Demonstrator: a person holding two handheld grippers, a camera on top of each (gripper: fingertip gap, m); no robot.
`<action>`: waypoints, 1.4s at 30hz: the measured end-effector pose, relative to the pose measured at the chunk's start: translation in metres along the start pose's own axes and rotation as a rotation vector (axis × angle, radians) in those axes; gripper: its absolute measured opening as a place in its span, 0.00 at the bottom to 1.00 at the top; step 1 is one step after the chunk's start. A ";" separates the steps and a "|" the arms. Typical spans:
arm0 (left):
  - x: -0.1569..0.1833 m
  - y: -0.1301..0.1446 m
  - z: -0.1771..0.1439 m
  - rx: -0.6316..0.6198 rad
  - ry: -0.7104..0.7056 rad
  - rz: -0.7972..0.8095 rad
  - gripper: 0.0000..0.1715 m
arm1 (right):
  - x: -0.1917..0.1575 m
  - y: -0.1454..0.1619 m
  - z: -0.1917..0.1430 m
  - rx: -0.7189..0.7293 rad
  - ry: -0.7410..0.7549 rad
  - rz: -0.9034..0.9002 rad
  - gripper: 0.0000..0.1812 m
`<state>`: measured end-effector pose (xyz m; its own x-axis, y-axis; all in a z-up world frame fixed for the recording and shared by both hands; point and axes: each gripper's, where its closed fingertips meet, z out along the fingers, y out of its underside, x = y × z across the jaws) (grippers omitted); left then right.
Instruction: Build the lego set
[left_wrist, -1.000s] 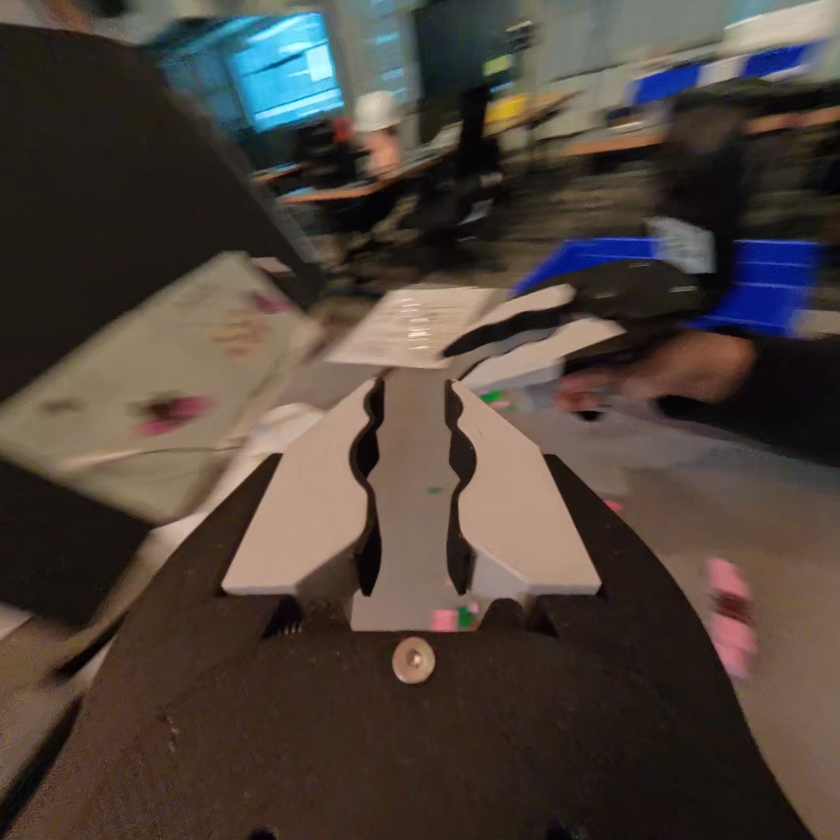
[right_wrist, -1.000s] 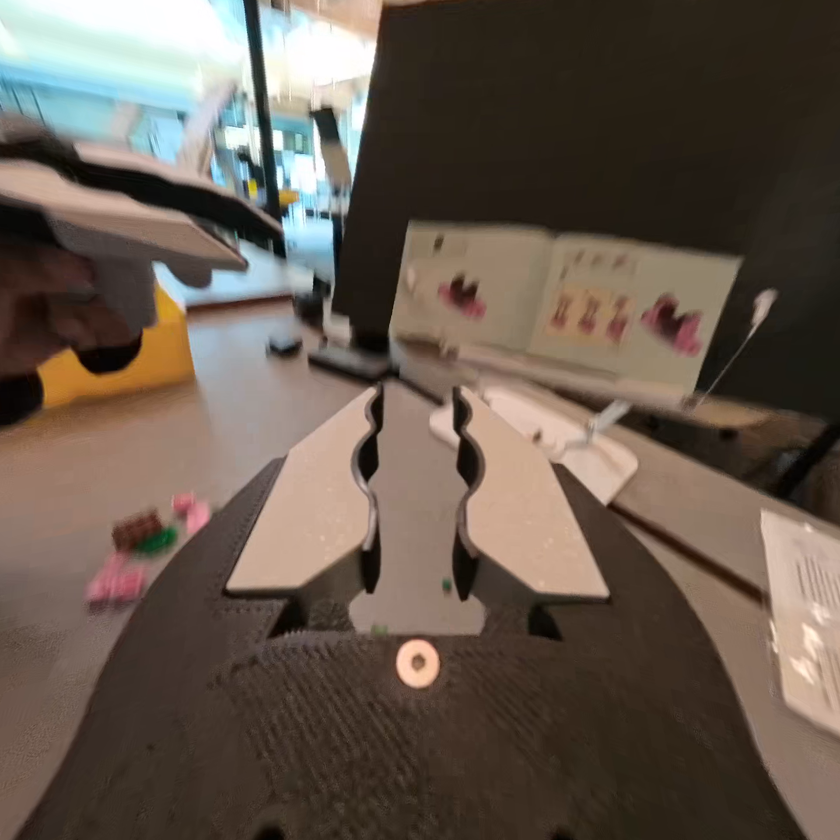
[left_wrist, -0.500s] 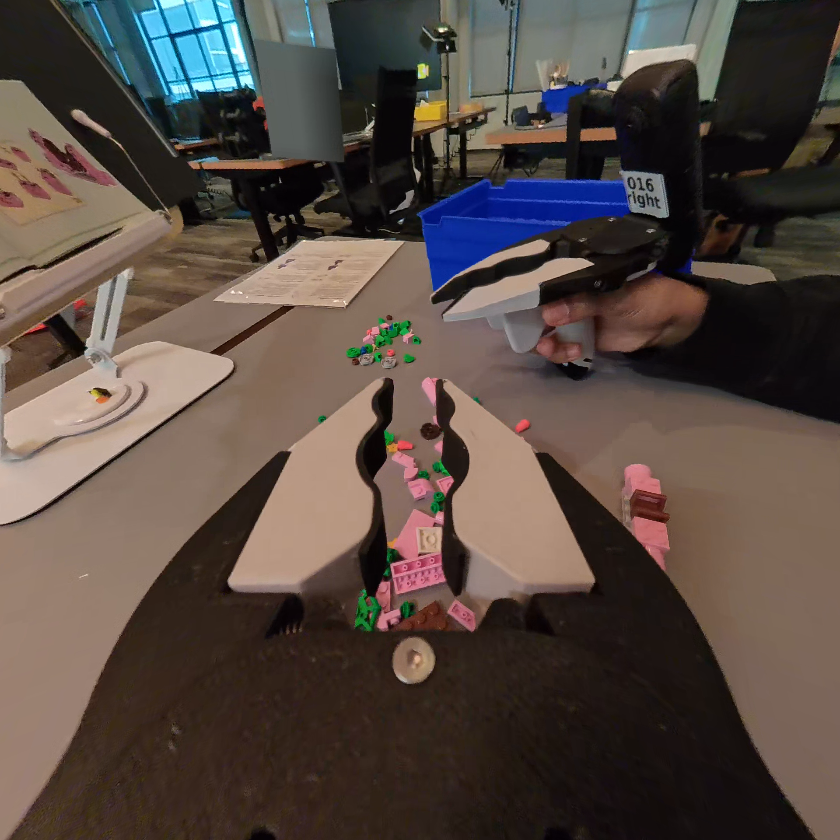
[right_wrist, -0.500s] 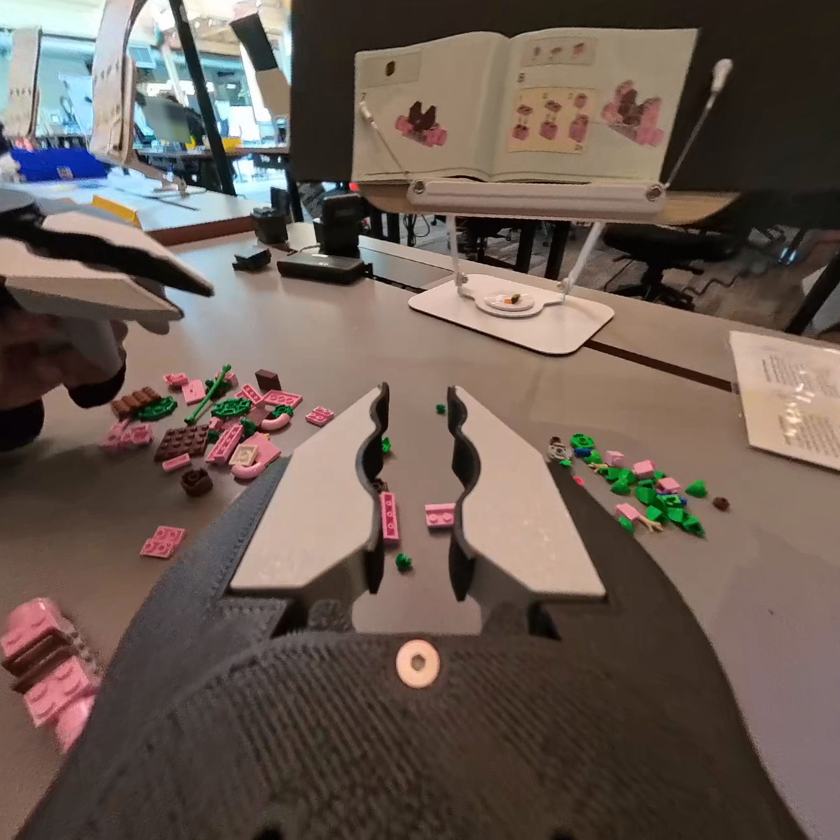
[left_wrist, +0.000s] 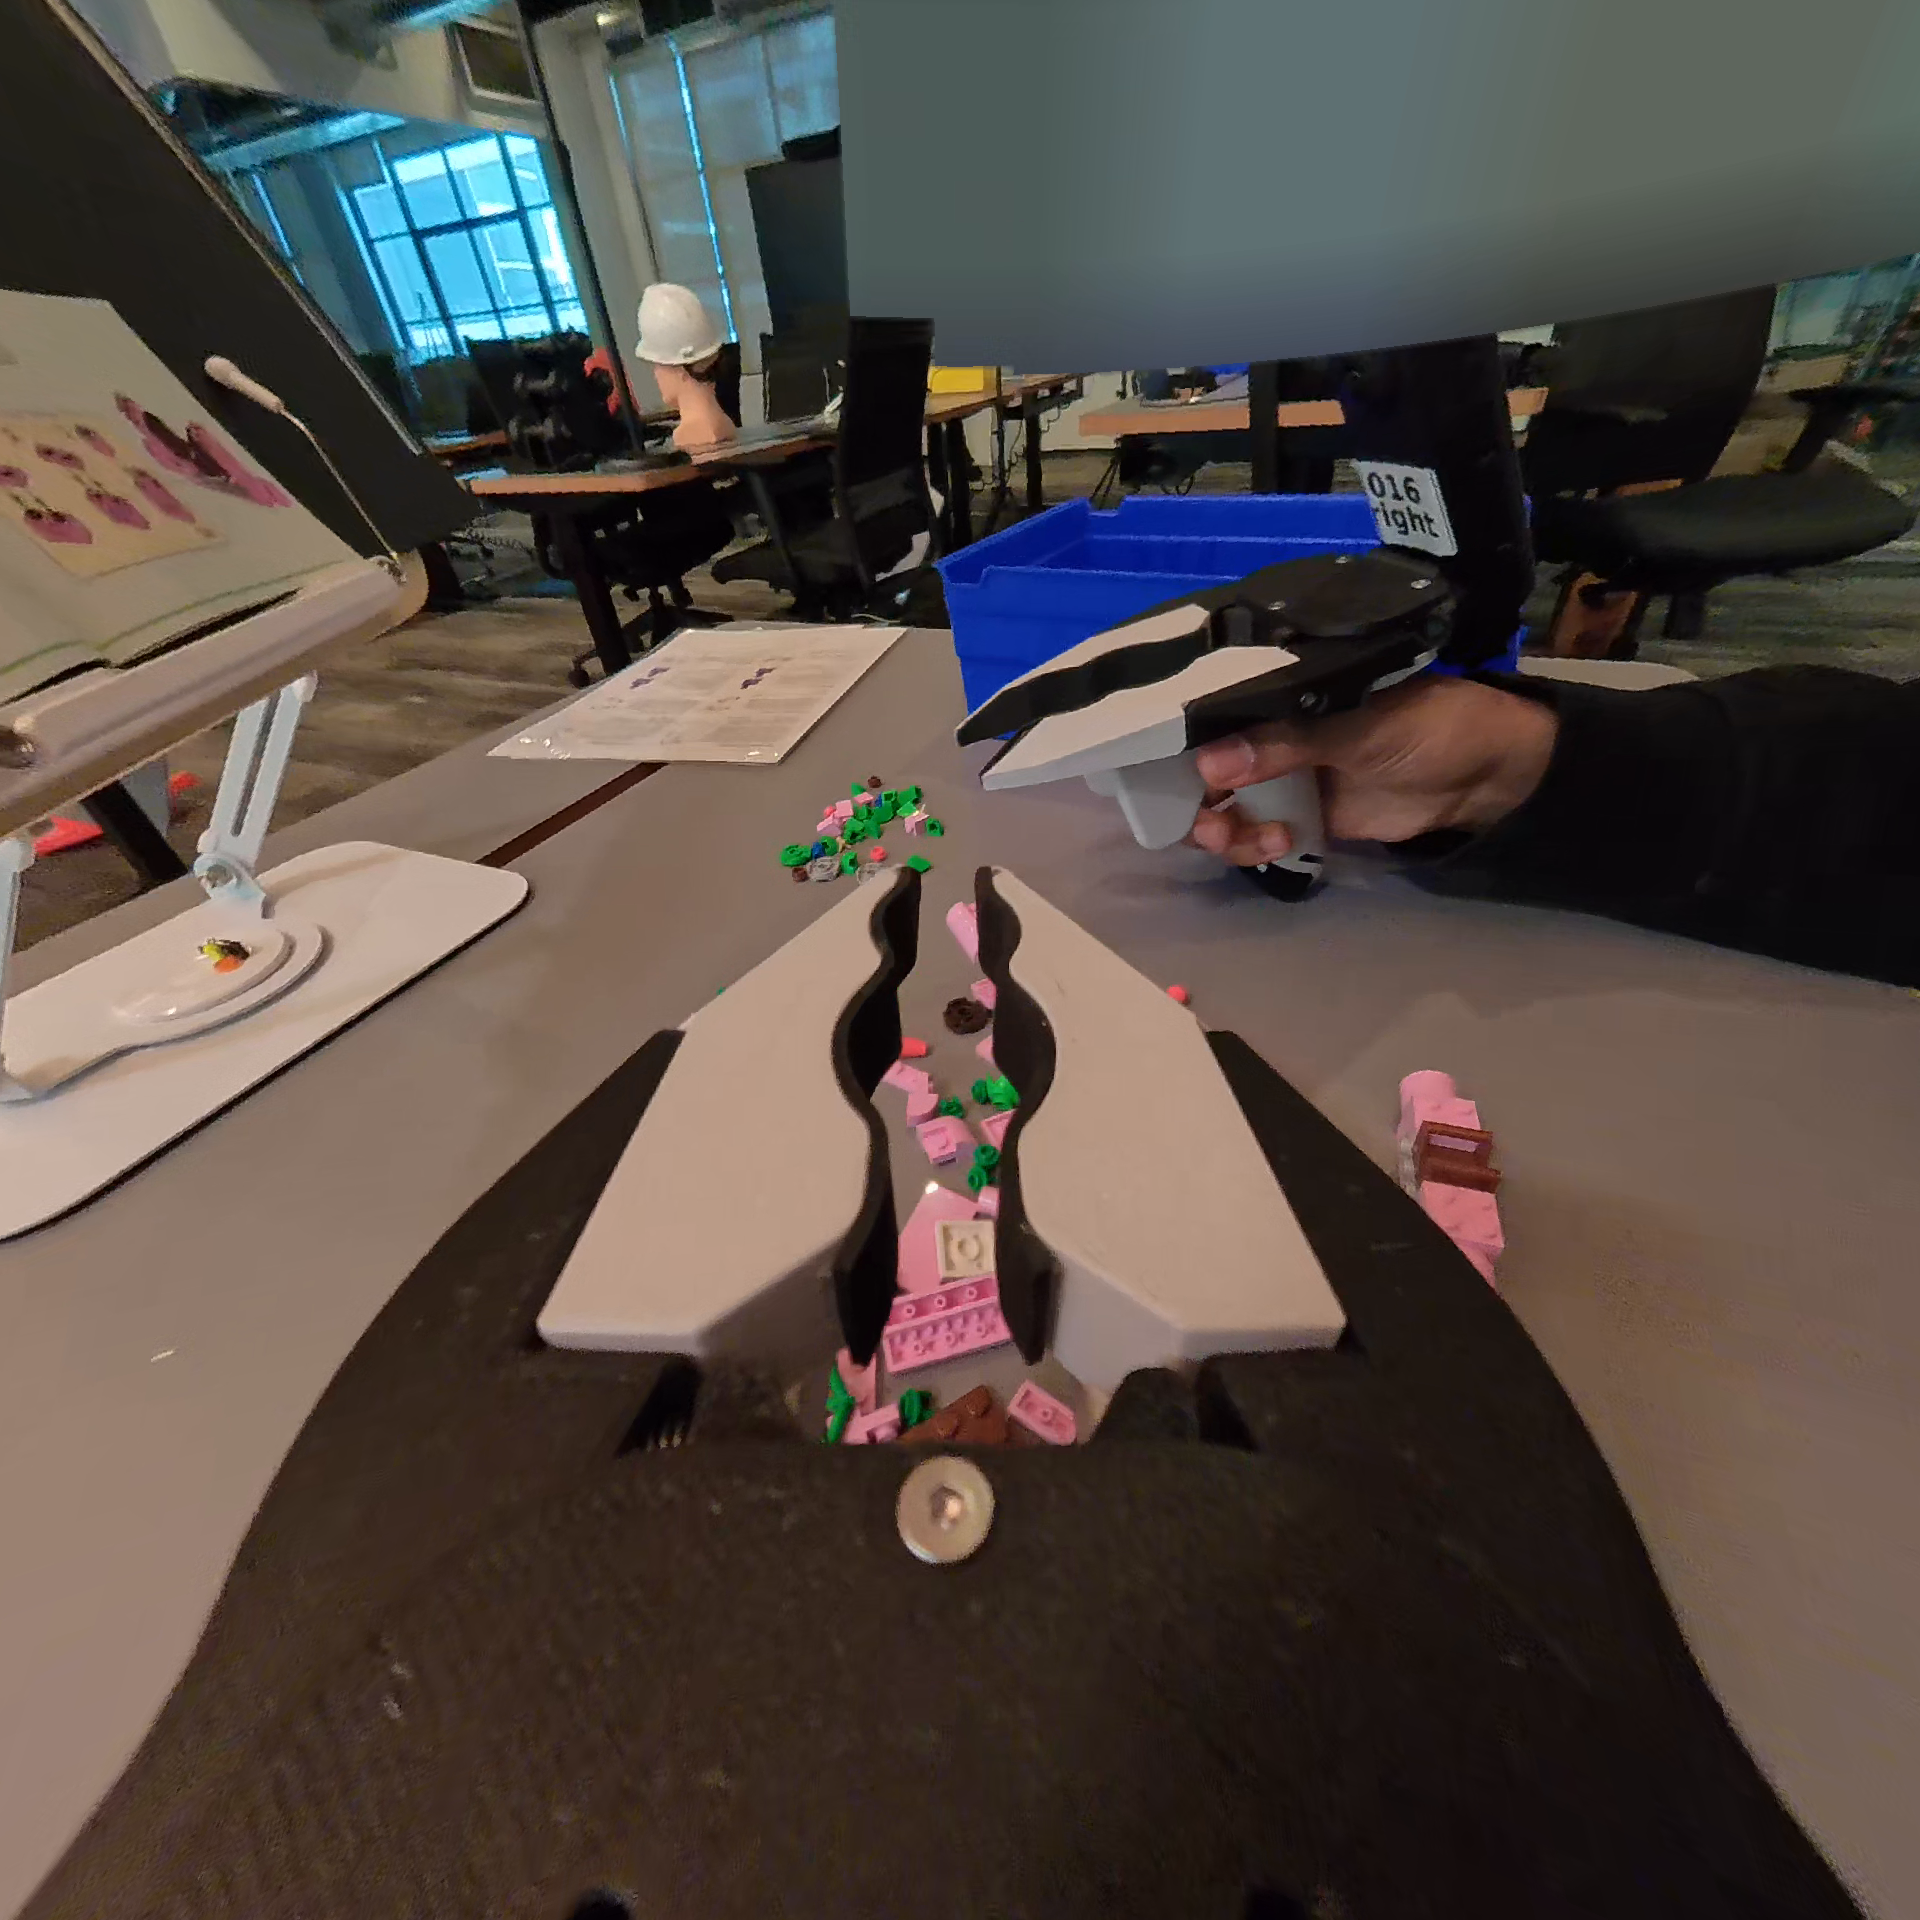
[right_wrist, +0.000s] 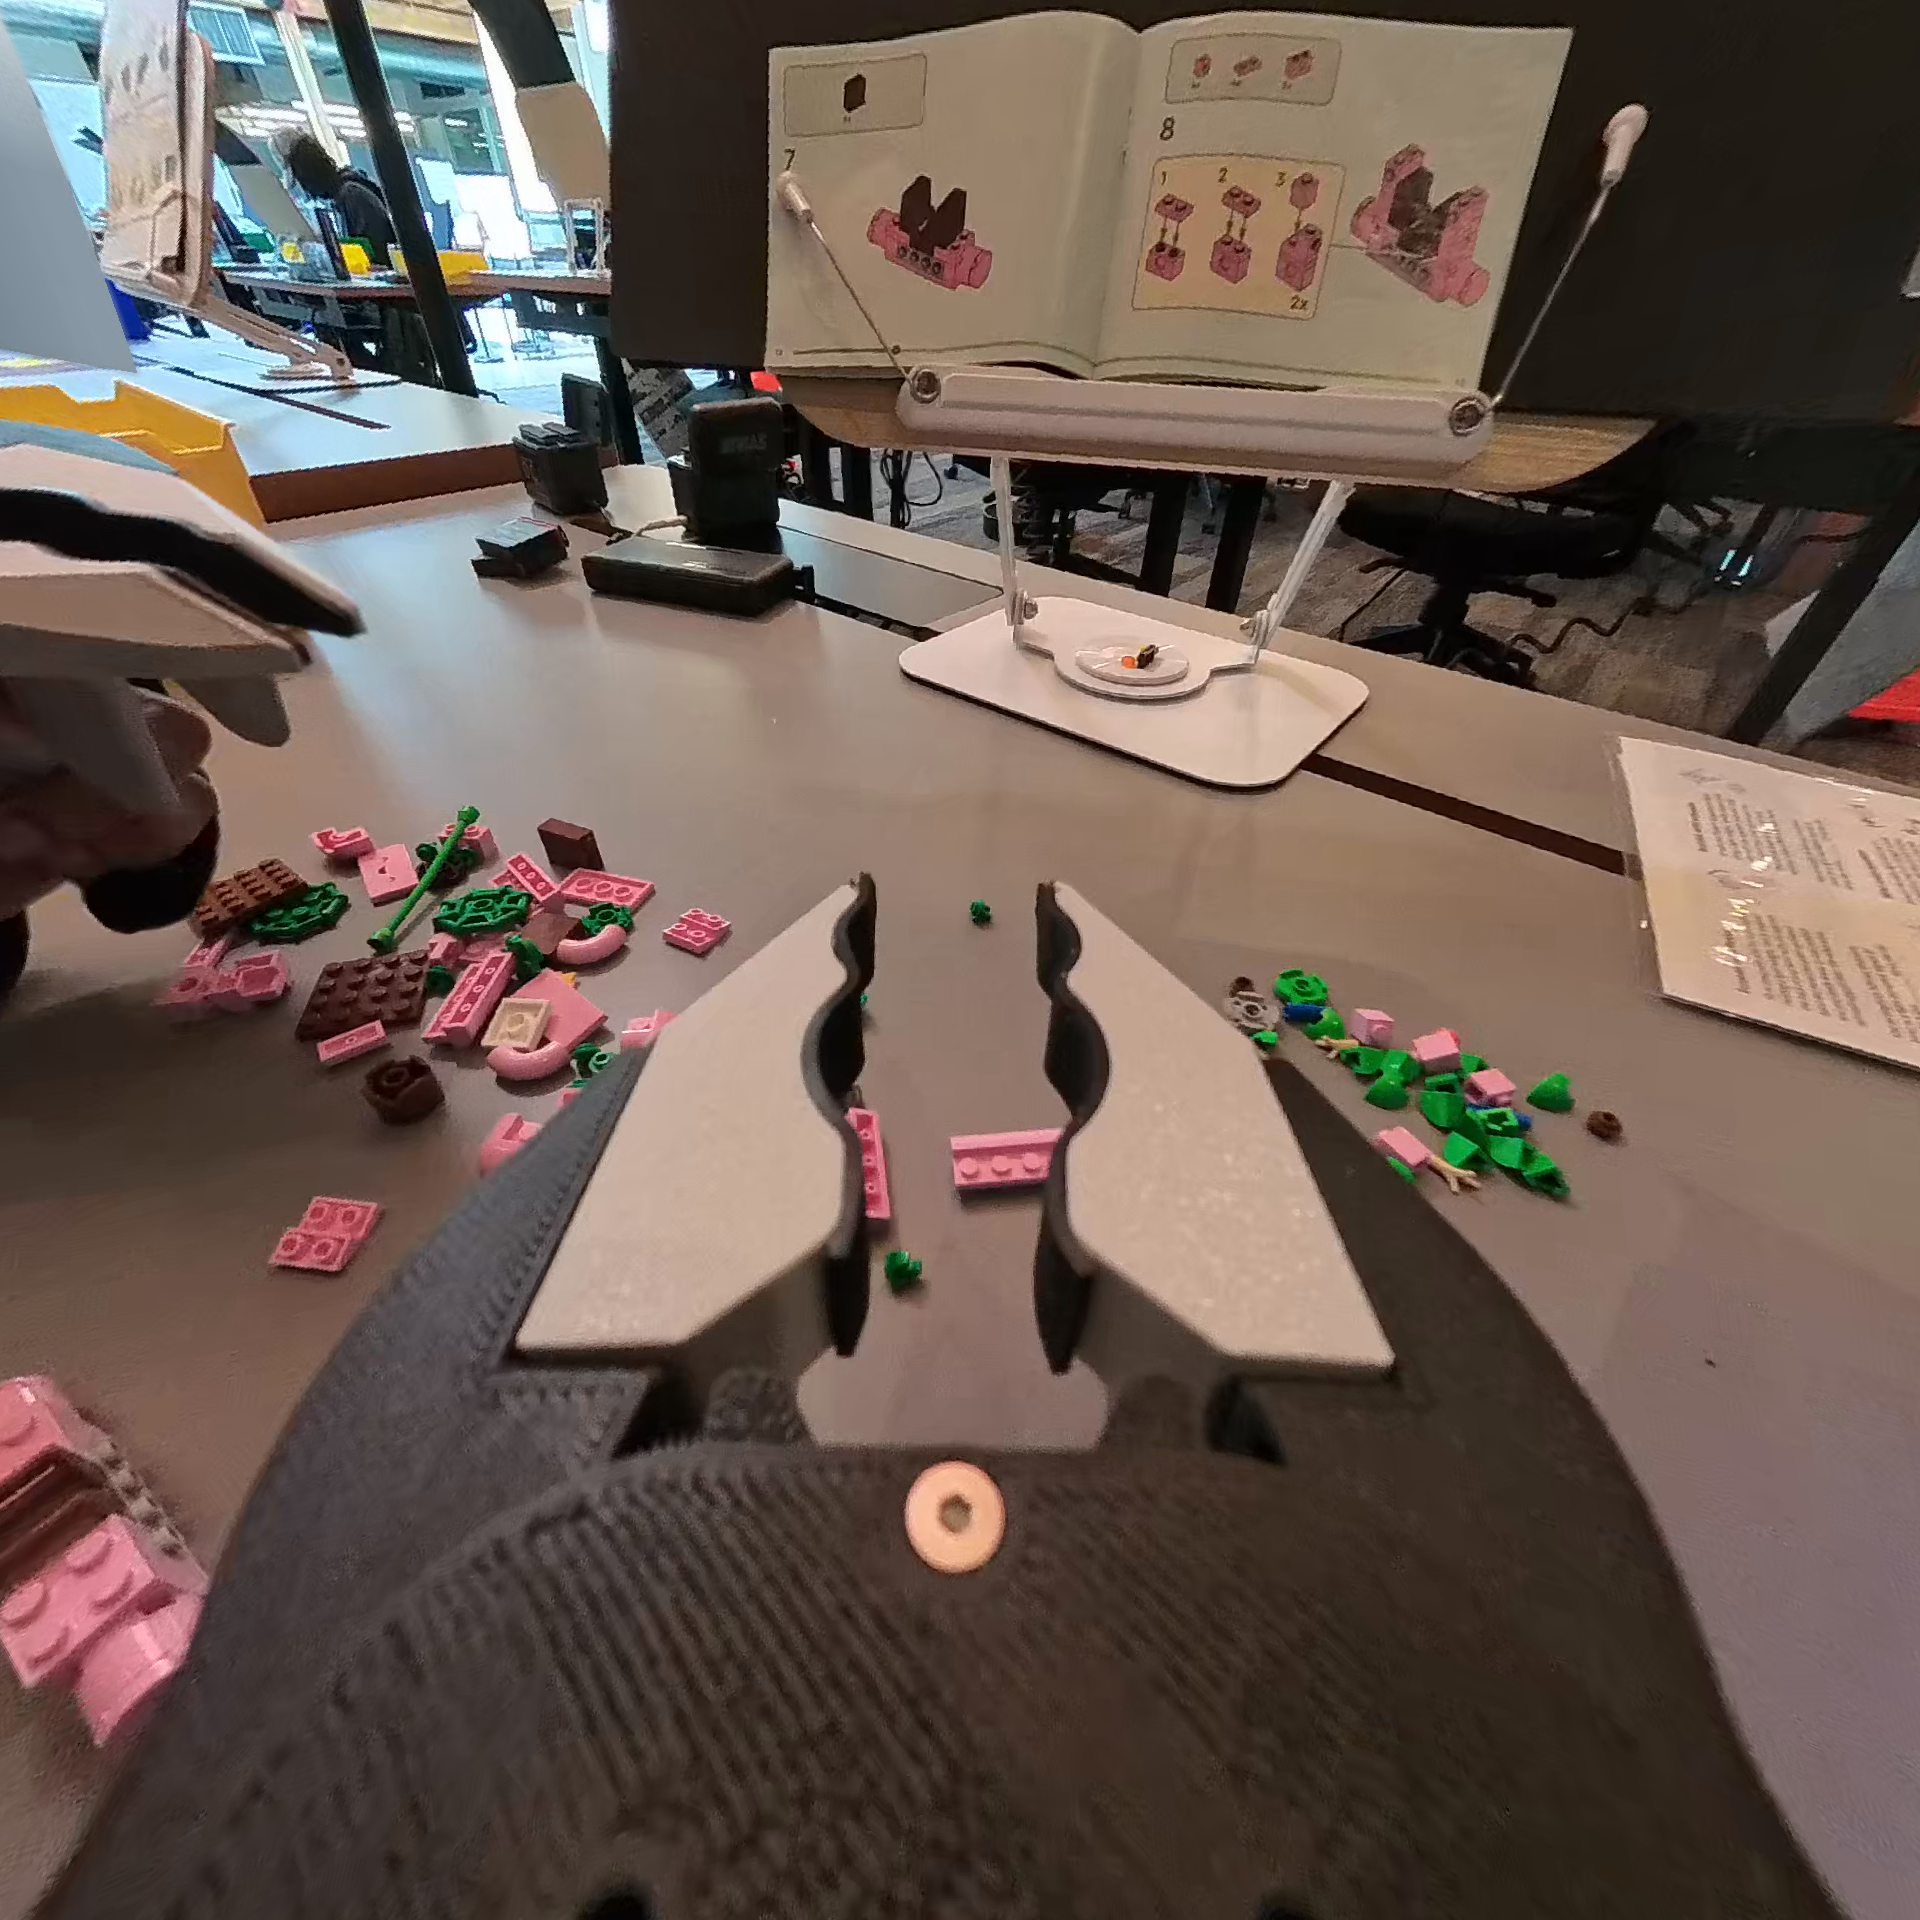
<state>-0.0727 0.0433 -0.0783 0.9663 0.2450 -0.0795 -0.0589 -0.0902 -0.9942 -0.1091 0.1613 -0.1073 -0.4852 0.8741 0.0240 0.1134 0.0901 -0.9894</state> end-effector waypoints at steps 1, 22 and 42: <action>0.001 0.001 0.001 0.001 0.002 0.004 0.06 | -0.001 0.000 0.000 -0.003 -0.002 -0.010 0.16; -0.044 0.001 -0.026 0.021 -0.152 -0.048 0.06 | -0.004 0.003 0.002 -0.021 -0.045 0.019 0.18; -0.050 0.012 -0.028 -0.046 -0.189 -0.010 0.06 | 0.006 -0.006 -0.006 0.042 0.032 -0.119 0.12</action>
<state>-0.1145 0.0027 -0.0838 0.9024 0.4222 -0.0866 -0.0343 -0.1300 -0.9909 -0.1072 0.1691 -0.1000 -0.4653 0.8730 0.1458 0.0202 0.1751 -0.9843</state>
